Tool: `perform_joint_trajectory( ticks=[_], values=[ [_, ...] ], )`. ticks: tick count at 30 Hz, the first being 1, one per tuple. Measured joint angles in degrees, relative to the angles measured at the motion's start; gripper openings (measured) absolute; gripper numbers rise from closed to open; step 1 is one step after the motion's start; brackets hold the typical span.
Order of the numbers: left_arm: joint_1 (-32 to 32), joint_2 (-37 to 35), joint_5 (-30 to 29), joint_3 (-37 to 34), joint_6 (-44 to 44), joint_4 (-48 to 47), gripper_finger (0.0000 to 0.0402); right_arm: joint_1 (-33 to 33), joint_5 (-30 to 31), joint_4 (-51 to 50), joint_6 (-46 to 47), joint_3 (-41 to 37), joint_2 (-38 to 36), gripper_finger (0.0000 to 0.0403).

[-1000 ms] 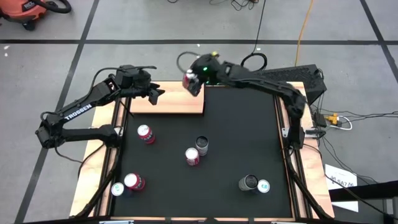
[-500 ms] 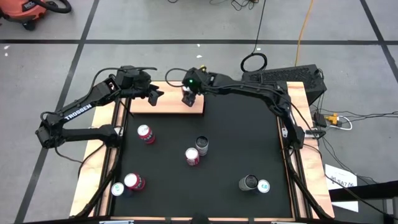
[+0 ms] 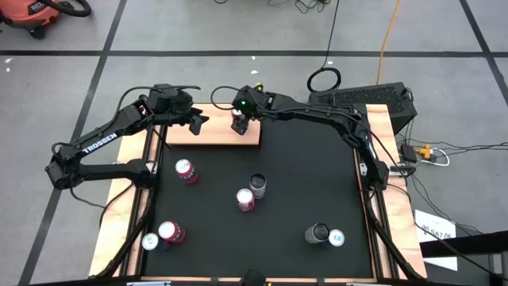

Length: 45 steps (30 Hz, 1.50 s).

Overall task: Place canned beverage on shelf
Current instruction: Put the top red white soda can on the shelf

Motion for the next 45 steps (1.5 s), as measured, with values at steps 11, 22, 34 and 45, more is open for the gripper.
perform_joint_trajectory(
  ticks=[11,22,34,45],
  values=[
    [0.0,0.17,-0.02,0.0,3.03,0.87,0.0222,0.03,2.8,0.24,1.69,0.1,-1.45,0.0339],
    [0.0,5.3,8.73,0.02,9.86,16.55,0.0222,0.28,-1.4,0.99,6.77,0.06,-13.56,0.0339],
    [0.0,17.46,9.43,0.07,18.01,27.3,0.0374,-2.26,-1.07,-20.69,7.49,-0.01,-26.18,0.0338],
    [0.0,25.11,11.1,0.07,25.11,32.1,0.0389,-6.71,-1.9,-12.73,11.94,-21.63,-41.67,0.0338]
  ],
)
